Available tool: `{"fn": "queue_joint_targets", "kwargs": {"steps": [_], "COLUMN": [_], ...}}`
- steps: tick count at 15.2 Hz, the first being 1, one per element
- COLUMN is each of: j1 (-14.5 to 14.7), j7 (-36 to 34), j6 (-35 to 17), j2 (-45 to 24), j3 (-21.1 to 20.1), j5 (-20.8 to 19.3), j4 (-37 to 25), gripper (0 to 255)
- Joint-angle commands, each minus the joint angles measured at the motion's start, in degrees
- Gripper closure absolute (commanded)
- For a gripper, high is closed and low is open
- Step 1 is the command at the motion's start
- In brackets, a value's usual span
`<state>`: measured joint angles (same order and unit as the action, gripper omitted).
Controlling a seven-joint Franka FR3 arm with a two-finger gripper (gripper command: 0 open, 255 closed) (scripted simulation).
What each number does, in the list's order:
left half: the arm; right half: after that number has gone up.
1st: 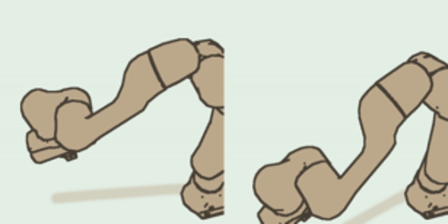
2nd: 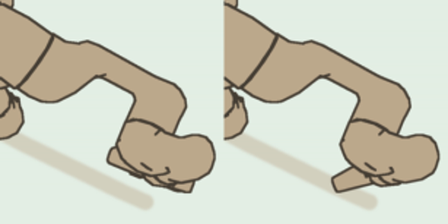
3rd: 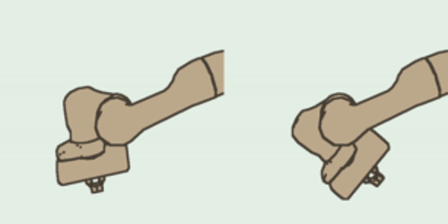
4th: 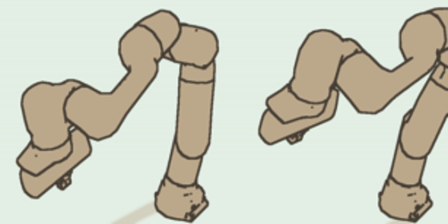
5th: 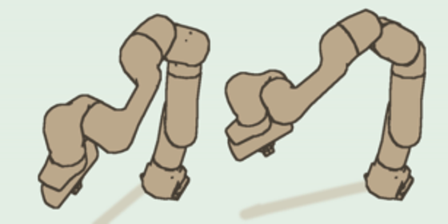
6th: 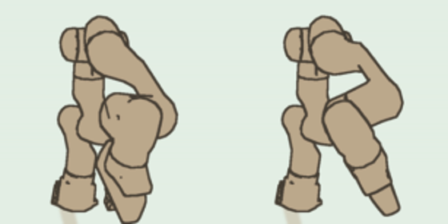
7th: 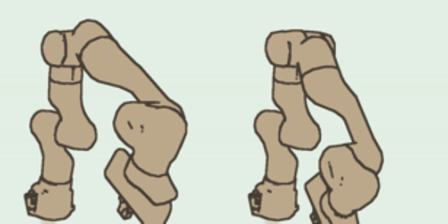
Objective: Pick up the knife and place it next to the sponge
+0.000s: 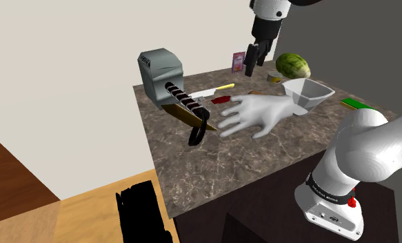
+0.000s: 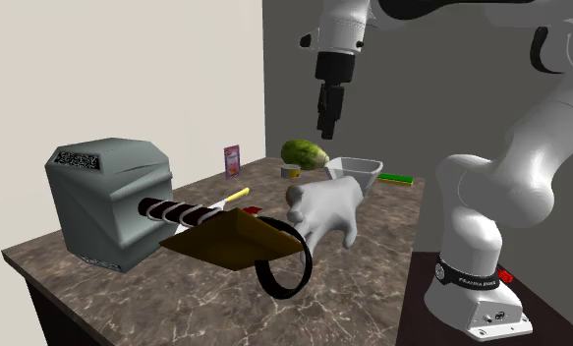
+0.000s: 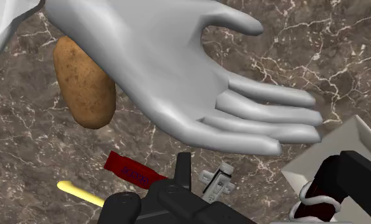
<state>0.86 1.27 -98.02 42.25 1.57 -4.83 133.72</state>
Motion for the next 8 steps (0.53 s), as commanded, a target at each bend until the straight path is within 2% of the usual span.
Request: {"fn": "queue_joint_targets", "kwargs": {"steps": [1,8], "j1": [0.0,1.6], "j7": [0.0,18.2], "j6": [0.0,-8.2], "j2": [0.0,-9.4], "j3": [0.0,9.8], "j5": [0.0,-3.4], "j4": [0.0,-0.8], "gripper": [0,0]}}
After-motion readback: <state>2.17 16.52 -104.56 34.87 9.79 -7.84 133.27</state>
